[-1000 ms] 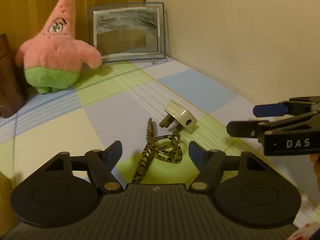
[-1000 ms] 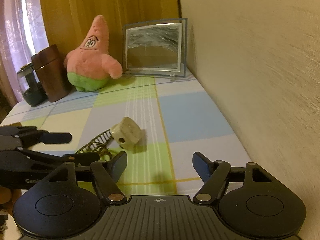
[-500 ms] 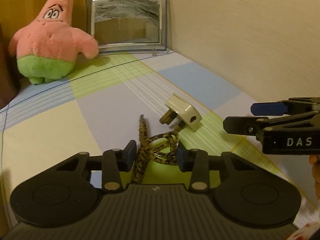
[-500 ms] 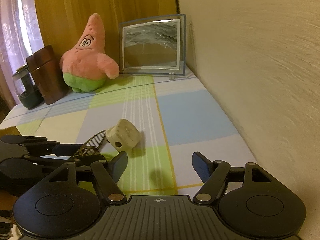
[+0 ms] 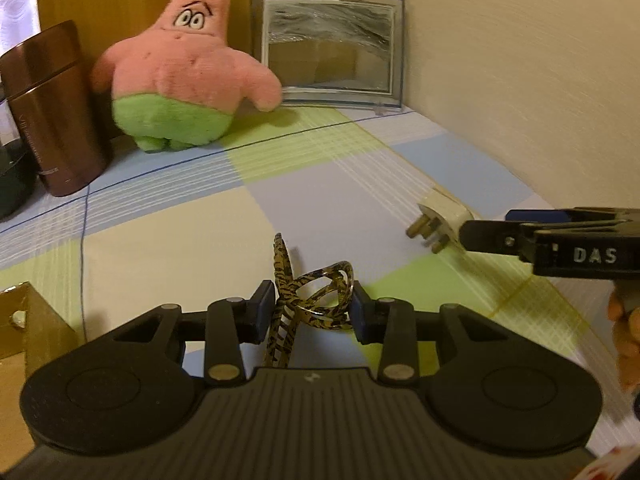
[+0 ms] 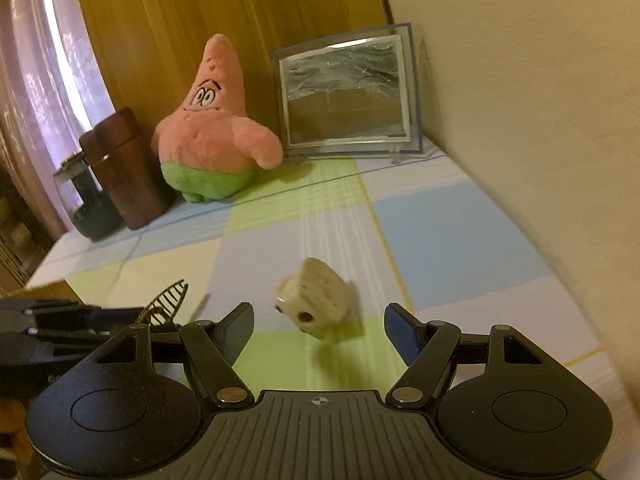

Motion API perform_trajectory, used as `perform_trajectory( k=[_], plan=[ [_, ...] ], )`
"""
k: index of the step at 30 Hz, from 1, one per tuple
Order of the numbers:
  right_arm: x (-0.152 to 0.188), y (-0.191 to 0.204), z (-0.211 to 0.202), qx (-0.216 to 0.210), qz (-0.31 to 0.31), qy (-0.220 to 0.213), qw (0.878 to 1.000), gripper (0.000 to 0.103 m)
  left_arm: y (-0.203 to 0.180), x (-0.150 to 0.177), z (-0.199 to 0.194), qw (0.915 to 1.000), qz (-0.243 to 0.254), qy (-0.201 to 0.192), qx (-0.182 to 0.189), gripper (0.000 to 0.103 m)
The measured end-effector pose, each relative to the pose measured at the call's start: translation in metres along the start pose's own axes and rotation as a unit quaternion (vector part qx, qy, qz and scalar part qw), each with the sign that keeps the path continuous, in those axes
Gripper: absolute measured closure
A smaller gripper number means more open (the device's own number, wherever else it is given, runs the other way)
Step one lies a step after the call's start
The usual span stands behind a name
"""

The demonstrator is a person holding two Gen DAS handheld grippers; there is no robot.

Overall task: Organize rigid objects
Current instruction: 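Grasp the leopard-print hair clip with the left gripper while the right gripper grasps the white plug, then carry the hair clip and white plug over the cardboard box with both grippers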

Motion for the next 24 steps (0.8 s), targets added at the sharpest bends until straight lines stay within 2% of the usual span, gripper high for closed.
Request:
perform_trajectory(
  k=[12, 17, 24],
  plan=[
    [-0.006, -0.011, 0.031, 0.002, 0.072, -0.017, 0.997, 0.035, 0.005, -0.003, -0.005, 0.9999, -0.001, -0.006, 0.009, 0.069],
    [-0.005, -0.017, 0.033, -0.002, 0.095, -0.024, 0.995, 0.053, 0.004, -0.003, -0.005, 0.9999, -0.002, -0.005, 0.011, 0.069],
    [-0.005, -0.014, 0.029, 0.010, 0.086, -0.016, 0.996, 0.056, 0.002, -0.003, -0.008, 0.9999, -0.003, -0.003, 0.012, 0.069]
  ],
)
Point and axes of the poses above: each gripper's, at about its wrist camera, not at the fingertips, and z roughly the way its jaws point, y to its left, x to its underside, the point moved 8 cm from there along z, roughly the way its jaws point, and after that the axes turned 15 degrees about -x, right-handed, at the moved point
